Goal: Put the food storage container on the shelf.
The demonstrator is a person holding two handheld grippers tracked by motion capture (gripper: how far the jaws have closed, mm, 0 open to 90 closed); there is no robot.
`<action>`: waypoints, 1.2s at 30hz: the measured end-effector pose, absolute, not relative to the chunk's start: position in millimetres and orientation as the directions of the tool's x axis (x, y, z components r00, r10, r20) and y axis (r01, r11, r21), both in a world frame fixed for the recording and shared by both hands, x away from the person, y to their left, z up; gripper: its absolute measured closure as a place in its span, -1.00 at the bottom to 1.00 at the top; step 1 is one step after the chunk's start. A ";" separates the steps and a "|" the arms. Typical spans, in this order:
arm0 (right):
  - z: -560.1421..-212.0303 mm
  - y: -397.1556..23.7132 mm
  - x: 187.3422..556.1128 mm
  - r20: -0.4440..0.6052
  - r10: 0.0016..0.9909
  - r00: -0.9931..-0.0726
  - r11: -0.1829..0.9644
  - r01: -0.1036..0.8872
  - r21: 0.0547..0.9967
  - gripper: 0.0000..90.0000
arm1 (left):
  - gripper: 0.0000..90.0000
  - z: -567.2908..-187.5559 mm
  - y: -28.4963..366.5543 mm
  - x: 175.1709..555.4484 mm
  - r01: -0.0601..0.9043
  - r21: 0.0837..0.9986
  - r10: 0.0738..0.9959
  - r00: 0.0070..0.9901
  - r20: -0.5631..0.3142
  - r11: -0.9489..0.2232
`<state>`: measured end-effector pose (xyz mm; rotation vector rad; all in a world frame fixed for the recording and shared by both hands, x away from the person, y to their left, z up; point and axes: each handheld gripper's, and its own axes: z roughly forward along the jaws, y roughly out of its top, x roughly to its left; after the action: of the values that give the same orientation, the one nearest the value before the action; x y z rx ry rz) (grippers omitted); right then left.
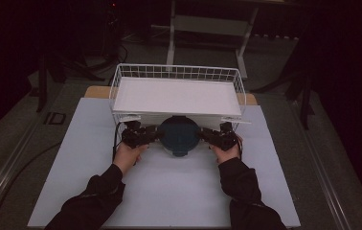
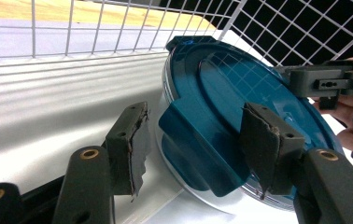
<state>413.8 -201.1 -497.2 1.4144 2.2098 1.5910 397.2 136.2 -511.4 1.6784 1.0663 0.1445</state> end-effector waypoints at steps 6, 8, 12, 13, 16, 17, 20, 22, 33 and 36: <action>-493.1 -198.4 405.3 0.429 0.713 -0.555 0.041 0.644 0.764 0.10 | -0.09 -509.2 135.3 393.5 0.581 0.813 0.697 0.591 -0.405 -0.021; -492.9 -199.7 403.6 0.397 0.707 -0.585 0.059 0.608 0.792 0.10 | -0.24 -508.6 136.6 389.9 0.583 0.812 0.677 0.608 -0.414 -0.027; -488.9 -203.3 396.4 0.379 0.713 -0.591 0.061 0.590 0.805 0.10 | -0.50 -505.4 137.5 381.1 0.571 0.820 0.640 0.647 -0.416 -0.044; -487.5 -204.1 394.5 0.376 0.710 -0.595 0.064 0.587 0.807 0.09 | -0.57 -503.8 136.9 377.6 0.567 0.822 0.636 0.655 -0.409 -0.055; -483.1 -204.2 387.3 0.355 0.708 -0.610 0.088 0.576 0.813 0.07 | -0.70 -498.7 136.7 368.4 0.551 0.831 0.614 0.681 -0.399 -0.073; -481.5 -203.9 384.5 0.349 0.707 -0.615 0.095 0.572 0.814 0.07 | -0.72 -498.7 136.7 368.4 0.551 0.831 0.614 0.681 -0.399 -0.073; -476.4 -202.1 375.2 0.327 0.709 -0.625 0.119 0.563 0.818 0.07 | -0.97 -489.7 137.7 354.9 0.541 0.838 0.584 0.704 -0.404 -0.072; -472.9 -200.3 367.7 0.300 0.716 -0.630 0.144 0.554 0.820 0.11 | -0.97 -483.4 138.0 346.5 0.530 0.844 0.565 0.720 -0.402 -0.076; -467.1 -184.8 334.9 0.317 0.651 -0.690 0.175 0.543 0.821 0.21 | -1.00 -460.7 150.5 309.1 0.490 0.861 0.520 0.776 -0.358 -0.139; -470.7 -179.6 330.8 0.334 0.640 -0.692 0.175 0.555 0.813 0.27 | -1.00 -457.6 154.8 299.9 0.472 0.869 0.520 0.785 -0.337 -0.150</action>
<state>330.8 -179.6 -470.7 1.1942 2.3426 1.5612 299.9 154.8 -457.6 1.7835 0.7697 0.0499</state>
